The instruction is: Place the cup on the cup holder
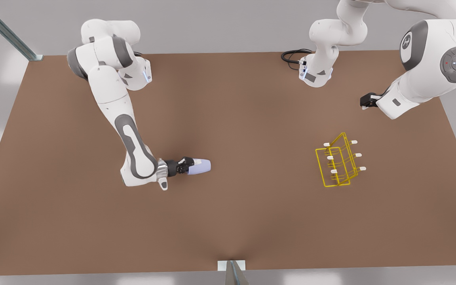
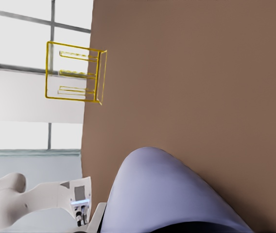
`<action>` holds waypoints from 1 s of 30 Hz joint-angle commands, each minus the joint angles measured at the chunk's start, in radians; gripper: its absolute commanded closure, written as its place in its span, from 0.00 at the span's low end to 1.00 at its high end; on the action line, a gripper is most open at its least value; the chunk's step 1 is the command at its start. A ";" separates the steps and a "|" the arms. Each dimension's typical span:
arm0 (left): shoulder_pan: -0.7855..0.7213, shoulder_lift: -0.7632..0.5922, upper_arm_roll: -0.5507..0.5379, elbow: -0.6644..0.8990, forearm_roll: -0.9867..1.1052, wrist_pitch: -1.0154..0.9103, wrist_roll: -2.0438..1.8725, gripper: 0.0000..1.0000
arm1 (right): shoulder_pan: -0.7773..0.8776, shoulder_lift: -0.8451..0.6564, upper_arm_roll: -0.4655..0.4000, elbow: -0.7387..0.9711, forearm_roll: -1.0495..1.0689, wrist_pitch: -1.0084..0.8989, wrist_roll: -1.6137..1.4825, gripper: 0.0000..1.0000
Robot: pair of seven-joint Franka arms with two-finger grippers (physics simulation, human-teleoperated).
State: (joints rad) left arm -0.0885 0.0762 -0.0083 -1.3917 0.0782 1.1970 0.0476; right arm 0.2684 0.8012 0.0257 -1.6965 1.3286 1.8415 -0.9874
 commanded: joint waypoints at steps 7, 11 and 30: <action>-0.007 -0.001 -0.001 0.000 0.040 -0.002 -0.005 0.00 | 0.018 0.058 -0.001 0.012 0.107 0.004 -0.817 0.79; -0.007 -0.003 -0.002 0.000 0.037 -0.002 -0.008 0.00 | 0.020 0.069 0.000 0.032 0.109 0.005 -0.815 0.00; -0.085 0.022 -0.007 0.003 0.031 0.022 -0.193 0.00 | -0.006 0.067 -0.001 0.031 0.118 -0.010 -0.872 0.00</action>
State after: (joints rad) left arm -0.1830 0.0992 -0.0145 -1.3889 0.1097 1.2052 -0.0088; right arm 0.2613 0.8687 0.0244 -1.6660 1.4472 1.8348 -1.6735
